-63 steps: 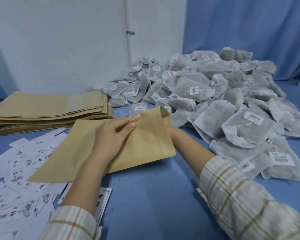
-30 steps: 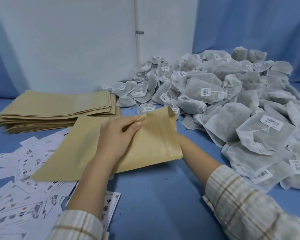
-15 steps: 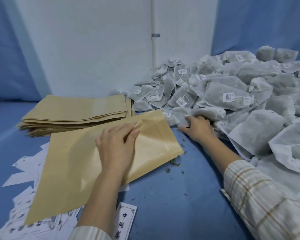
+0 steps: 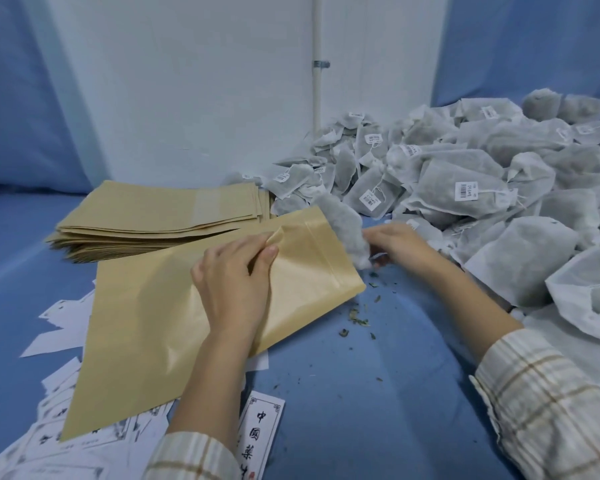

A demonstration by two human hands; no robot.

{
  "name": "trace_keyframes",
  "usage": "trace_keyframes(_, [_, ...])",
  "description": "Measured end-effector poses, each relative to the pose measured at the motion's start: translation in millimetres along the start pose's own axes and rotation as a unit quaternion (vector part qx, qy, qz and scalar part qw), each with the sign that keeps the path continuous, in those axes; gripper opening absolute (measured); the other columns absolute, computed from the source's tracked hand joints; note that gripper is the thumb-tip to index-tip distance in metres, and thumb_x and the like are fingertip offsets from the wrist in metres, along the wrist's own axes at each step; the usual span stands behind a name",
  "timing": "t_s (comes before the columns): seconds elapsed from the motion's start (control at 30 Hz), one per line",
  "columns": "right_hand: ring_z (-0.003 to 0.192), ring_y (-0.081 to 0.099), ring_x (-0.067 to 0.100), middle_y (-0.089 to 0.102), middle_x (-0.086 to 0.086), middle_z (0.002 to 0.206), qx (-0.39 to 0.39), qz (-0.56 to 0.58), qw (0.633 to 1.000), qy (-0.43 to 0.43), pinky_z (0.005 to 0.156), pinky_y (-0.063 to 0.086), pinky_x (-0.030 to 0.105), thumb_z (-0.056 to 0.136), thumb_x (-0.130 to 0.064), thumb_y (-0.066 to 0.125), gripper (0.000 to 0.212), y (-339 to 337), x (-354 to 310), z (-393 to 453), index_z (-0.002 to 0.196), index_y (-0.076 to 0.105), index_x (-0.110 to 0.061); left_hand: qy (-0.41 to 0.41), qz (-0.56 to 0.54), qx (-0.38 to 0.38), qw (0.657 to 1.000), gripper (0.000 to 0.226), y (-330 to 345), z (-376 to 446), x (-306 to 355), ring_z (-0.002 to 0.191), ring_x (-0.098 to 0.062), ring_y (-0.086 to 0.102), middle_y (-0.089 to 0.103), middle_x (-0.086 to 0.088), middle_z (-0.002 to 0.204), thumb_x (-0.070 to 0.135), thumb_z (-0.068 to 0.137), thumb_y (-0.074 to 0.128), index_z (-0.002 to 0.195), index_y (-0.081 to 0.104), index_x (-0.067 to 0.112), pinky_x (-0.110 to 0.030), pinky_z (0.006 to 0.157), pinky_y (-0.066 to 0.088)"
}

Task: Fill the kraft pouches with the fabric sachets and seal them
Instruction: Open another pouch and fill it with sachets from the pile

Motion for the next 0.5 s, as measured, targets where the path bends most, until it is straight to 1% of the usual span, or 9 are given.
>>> trace_keyframes(0.1, [0.046, 0.045, 0.007, 0.053, 0.000, 0.056, -0.045, -0.088, 0.995, -0.028, 0.049, 0.036, 0.016, 0.095, -0.024, 0.049, 0.038, 19.7, -19.9, -3.5, 0.062, 0.057, -0.008, -0.014, -0.001, 0.032, 0.999, 0.021, -3.8, -0.8, -2.7, 0.106, -0.019, 0.048, 0.068, 0.010, 0.105, 0.035, 0.093, 0.054, 0.107, 0.070, 0.032, -0.031, 0.095, 0.021])
trace_keyframes(0.17, [0.046, 0.040, 0.008, 0.047, -0.004, 0.050, -0.073, -0.155, 0.984, -0.040, 0.049, 0.034, 0.015, 0.093, -0.023, 0.052, 0.039, 31.4, -31.3, -5.8, 0.058, 0.052, -0.004, -0.025, -0.006, 0.045, 0.999, 0.020, -5.9, -0.7, -6.0, 0.107, -0.019, 0.047, 0.067, 0.009, 0.106, 0.034, 0.093, 0.055, 0.107, 0.070, 0.031, -0.029, 0.094, 0.019])
trace_keyframes(0.23, [0.043, 0.033, 0.007, 0.040, -0.008, 0.046, -0.110, -0.207, 0.971, -0.042, 0.045, 0.030, 0.012, 0.090, -0.024, 0.054, 0.038, 39.7, -39.0, -9.2, 0.064, 0.055, 0.002, -0.026, -0.006, 0.042, 0.999, 0.020, -6.8, -0.1, -7.8, 0.107, -0.018, 0.046, 0.067, 0.010, 0.107, 0.033, 0.092, 0.056, 0.106, 0.070, 0.031, -0.028, 0.093, 0.019])
trace_keyframes(0.33, [0.041, 0.026, 0.004, 0.032, -0.012, 0.044, -0.124, -0.224, 0.966, -0.046, 0.048, 0.026, 0.019, 0.085, -0.006, 0.053, 0.029, 48.6, -46.8, -9.9, 0.056, 0.050, -0.005, 0.008, -0.054, 0.014, 0.998, 0.018, -5.7, -0.4, -4.0, 0.104, -0.016, 0.049, 0.068, 0.013, 0.106, 0.031, 0.090, 0.061, 0.104, 0.071, 0.032, -0.027, 0.094, 0.020])
trace_keyframes(0.37, [0.046, 0.031, 0.003, 0.038, -0.012, 0.051, -0.103, -0.213, 0.970, -0.058, 0.052, 0.030, 0.022, 0.085, -0.001, 0.051, 0.025, 51.8, -50.7, -9.2, 0.061, 0.051, -0.005, 0.033, -0.076, -0.008, 0.997, 0.017, -4.1, -0.7, -0.2, 0.103, -0.014, 0.051, 0.068, 0.016, 0.105, 0.030, 0.089, 0.062, 0.103, 0.072, 0.034, -0.028, 0.096, 0.023])
trace_keyframes(0.4, [0.058, 0.039, 0.003, 0.047, -0.008, 0.064, -0.076, -0.186, 0.979, -0.048, 0.058, 0.035, 0.022, 0.089, 0.000, 0.048, 0.017, 54.0, -47.5, -3.3, 0.073, 0.056, 0.000, 0.058, -0.092, -0.029, 0.994, 0.017, -2.4, -1.8, 4.0, 0.102, -0.011, 0.051, 0.067, 0.020, 0.103, 0.030, 0.088, 0.063, 0.102, 0.071, 0.037, -0.029, 0.097, 0.025])
trace_keyframes(0.43, [0.070, 0.043, 0.009, 0.049, 0.002, 0.077, -0.043, -0.144, 0.989, -0.010, 0.065, 0.038, 0.022, 0.093, -0.002, 0.044, 0.017, 56.8, -47.2, -1.8, 0.089, 0.057, 0.008, 0.075, -0.103, -0.043, 0.991, 0.018, -1.3, -3.3, 7.8, 0.101, -0.008, 0.050, 0.065, 0.024, 0.102, 0.031, 0.088, 0.063, 0.101, 0.070, 0.040, -0.028, 0.097, 0.025])
trace_keyframes(0.47, [0.075, 0.041, 0.014, 0.046, 0.010, 0.084, -0.029, -0.112, 0.992, 0.044, 0.067, 0.040, 0.019, 0.097, -0.005, 0.039, 0.024, 59.1, -40.7, 2.4, 0.098, 0.055, 0.012, 0.083, -0.110, -0.044, 0.989, 0.019, -1.0, -4.4, 10.2, 0.100, -0.005, 0.048, 0.063, 0.027, 0.100, 0.031, 0.087, 0.063, 0.101, 0.068, 0.044, -0.026, 0.096, 0.023])
trace_keyframes(0.5, [0.072, 0.038, 0.015, 0.042, 0.015, 0.086, -0.033, -0.094, 0.991, 0.087, 0.063, 0.042, 0.015, 0.099, -0.007, 0.036, 0.029, 62.7, -39.2, 1.2, 0.102, 0.054, 0.016, 0.084, -0.116, -0.038, 0.989, 0.019, -1.2, -4.3, 11.1, 0.100, -0.004, 0.047, 0.061, 0.029, 0.099, 0.031, 0.087, 0.064, 0.100, 0.067, 0.045, -0.024, 0.095, 0.023])
Point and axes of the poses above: each hand's wrist, its own z-axis towards the middle knuckle, its own y-axis out of the palm, x = y × z, the point moved 3 cm from there along z, towards the middle knuckle
